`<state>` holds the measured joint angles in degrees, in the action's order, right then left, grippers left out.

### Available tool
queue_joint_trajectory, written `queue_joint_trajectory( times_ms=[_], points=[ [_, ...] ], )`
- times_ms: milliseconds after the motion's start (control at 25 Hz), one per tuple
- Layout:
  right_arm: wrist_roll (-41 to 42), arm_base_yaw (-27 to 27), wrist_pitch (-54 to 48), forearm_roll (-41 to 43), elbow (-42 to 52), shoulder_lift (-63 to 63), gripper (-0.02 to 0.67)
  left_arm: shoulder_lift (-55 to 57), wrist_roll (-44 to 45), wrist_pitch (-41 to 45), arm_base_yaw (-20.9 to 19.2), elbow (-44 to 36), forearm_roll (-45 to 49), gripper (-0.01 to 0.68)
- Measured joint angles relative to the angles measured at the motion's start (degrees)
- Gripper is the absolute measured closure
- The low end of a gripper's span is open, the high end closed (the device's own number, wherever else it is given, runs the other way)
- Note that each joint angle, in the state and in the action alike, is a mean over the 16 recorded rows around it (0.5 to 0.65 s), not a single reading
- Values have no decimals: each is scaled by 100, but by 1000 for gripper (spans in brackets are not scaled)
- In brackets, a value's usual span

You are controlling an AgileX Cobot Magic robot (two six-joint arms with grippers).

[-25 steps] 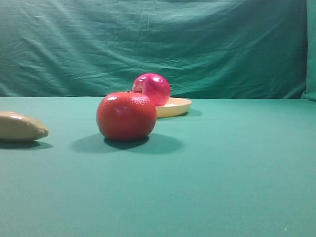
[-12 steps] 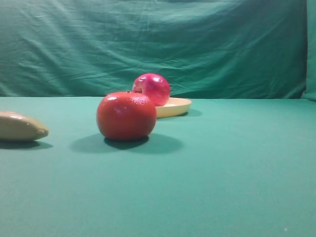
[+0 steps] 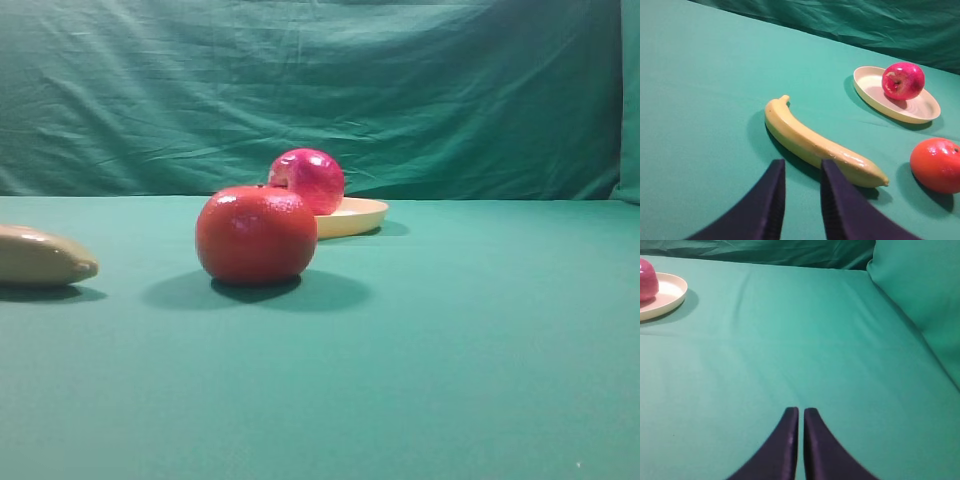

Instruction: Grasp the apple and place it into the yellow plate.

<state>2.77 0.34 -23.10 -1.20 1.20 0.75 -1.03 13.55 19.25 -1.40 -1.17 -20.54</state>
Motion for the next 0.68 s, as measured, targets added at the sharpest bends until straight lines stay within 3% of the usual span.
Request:
queue_joint_trajectory(
  times_ms=[680],
  points=[
    [0, 0, 3, 0, 0, 0, 649, 0, 0, 0, 0, 0, 0, 516]
  ],
)
